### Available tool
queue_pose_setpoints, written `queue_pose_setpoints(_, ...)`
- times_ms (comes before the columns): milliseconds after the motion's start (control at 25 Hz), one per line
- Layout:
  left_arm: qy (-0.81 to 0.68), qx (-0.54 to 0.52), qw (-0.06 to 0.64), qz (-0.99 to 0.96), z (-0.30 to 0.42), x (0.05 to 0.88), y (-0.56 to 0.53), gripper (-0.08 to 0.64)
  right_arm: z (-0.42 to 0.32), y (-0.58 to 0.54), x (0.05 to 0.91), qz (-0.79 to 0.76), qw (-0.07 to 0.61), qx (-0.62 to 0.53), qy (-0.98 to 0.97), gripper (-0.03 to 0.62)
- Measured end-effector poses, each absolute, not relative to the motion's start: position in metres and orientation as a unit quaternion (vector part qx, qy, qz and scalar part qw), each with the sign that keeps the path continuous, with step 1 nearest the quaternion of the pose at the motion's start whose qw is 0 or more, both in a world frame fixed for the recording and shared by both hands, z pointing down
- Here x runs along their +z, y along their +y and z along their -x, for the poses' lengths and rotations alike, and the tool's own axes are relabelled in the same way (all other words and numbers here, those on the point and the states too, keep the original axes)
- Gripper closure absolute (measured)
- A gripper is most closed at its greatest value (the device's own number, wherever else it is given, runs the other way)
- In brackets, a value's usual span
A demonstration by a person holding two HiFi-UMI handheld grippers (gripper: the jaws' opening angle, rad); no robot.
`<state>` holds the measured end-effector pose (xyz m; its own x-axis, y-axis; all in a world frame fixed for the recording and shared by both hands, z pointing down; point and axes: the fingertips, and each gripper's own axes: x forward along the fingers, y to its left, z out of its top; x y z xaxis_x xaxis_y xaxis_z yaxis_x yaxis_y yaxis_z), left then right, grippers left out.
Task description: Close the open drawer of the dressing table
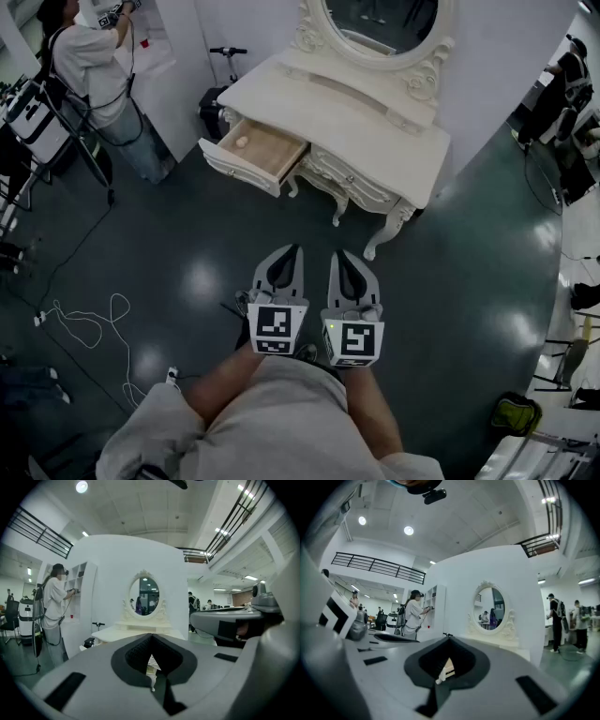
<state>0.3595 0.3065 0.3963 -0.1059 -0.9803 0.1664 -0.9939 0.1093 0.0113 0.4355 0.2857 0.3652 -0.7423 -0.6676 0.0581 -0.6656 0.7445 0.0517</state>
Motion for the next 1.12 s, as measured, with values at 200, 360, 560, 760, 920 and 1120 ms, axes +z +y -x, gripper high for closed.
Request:
queue_pose_setpoints(200,-0.743,0.055,0.068,-0.664,-0.340,0.401,0.303,0.554,-0.410,0.278,0.369,-0.351,0.037,-0.008,-0.935,0.578)
queue_pose_setpoints(360,-0.755,0.055,0.073,-0.650,-0.317,0.405,0.305,0.554,-0.385,0.277,0.373,-0.332,0.034,-0.009,-0.943,0.578)
queue_pose_setpoints(560,-0.772,0.056,0.080,-0.628,-0.288,0.408,0.309,0.554,-0.355,0.275,0.375,-0.312,0.031,-0.009,-0.949,0.577)
queue_pose_setpoints(760,-0.779,0.058,0.089,-0.617,-0.273,0.413,0.315,0.554,-0.333,0.276,0.378,-0.295,0.040,-0.010,-0.955,0.577)
queue_pose_setpoints(920,-0.785,0.057,0.096,-0.610,-0.260,0.417,0.318,0.554,-0.315,0.278,0.381,-0.283,0.046,-0.011,-0.958,0.577)
queue_pose_setpoints(1120,-0.789,0.049,0.112,-0.602,-0.244,0.428,0.318,0.554,-0.295,0.276,0.396,-0.268,0.069,-0.010,-0.961,0.577)
